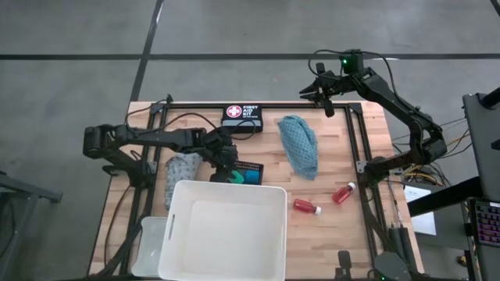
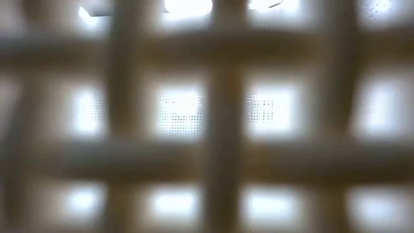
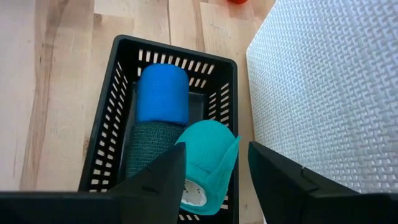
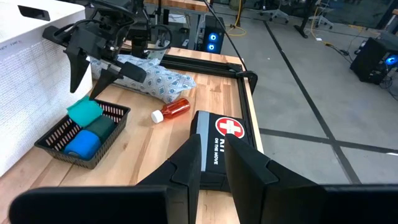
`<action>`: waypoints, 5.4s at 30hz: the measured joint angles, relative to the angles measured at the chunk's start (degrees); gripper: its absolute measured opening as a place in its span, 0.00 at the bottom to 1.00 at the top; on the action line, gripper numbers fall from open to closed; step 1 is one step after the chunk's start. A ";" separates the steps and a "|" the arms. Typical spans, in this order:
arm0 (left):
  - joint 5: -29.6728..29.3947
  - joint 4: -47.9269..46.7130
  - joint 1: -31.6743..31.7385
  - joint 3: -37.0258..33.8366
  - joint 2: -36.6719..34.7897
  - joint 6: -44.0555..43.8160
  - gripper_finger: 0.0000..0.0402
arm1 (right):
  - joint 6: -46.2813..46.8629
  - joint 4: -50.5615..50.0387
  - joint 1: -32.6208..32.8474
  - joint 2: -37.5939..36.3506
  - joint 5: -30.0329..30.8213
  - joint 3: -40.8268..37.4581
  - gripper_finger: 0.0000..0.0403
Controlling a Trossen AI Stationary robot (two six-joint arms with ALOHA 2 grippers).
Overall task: Pick & Place Medicine items
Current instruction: Put the top left red medicine bottle into the white bin
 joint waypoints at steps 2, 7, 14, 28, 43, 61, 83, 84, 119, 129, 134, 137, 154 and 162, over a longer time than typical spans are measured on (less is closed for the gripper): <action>0.00 0.00 -0.03 0.00 0.00 0.00 0.44 | 0.00 0.00 0.02 0.00 -0.01 0.00 0.17; 0.00 -0.02 -0.16 0.00 -0.02 -0.02 0.44 | 0.00 0.02 0.01 0.00 -0.01 0.00 0.17; 0.00 -0.02 -0.20 0.00 -0.02 -0.02 0.44 | 0.00 0.00 0.02 0.00 -0.01 0.00 0.17; 0.00 -0.11 -0.31 0.00 -0.02 -0.02 0.44 | 0.00 0.01 0.01 0.00 -0.01 0.00 0.17; 0.00 -0.13 -0.55 -0.02 -0.02 -0.04 0.44 | 0.00 0.01 0.00 0.00 -0.01 0.00 0.17; -1.75 -0.41 -0.57 -0.02 -4.24 -0.18 0.44 | 0.00 0.02 0.00 0.00 -0.01 0.01 0.17; -15.98 0.17 -0.25 -0.02 -17.11 -15.82 0.44 | 0.00 0.02 0.00 0.00 -0.01 0.02 0.17; -17.88 -0.02 -0.20 -0.02 -17.60 -19.46 0.44 | 0.00 0.01 0.01 0.00 -0.01 0.02 0.17; -45.98 -4.26 1.90 0.05 -32.69 -31.99 0.44 | 0.00 0.02 0.02 0.00 -0.01 0.02 0.17; -45.26 -1.40 10.14 0.39 -28.52 -35.86 0.46 | 0.00 0.02 0.01 0.00 -0.01 0.02 0.17; -45.05 -0.21 12.54 0.39 -26.58 -36.11 0.50 | 0.00 0.02 0.00 0.00 -0.01 0.02 0.17; -44.83 -0.49 14.05 0.37 -26.45 -37.48 0.53 | 0.00 0.00 0.00 0.00 -0.01 0.02 0.17; -26.20 -27.84 20.10 4.29 -14.91 -86.80 0.58 | 0.00 0.02 0.01 0.00 -0.01 0.02 0.17; -16.04 -30.67 23.59 9.54 -3.91 -83.89 0.56 | 0.00 0.02 0.02 0.00 -0.01 0.02 0.17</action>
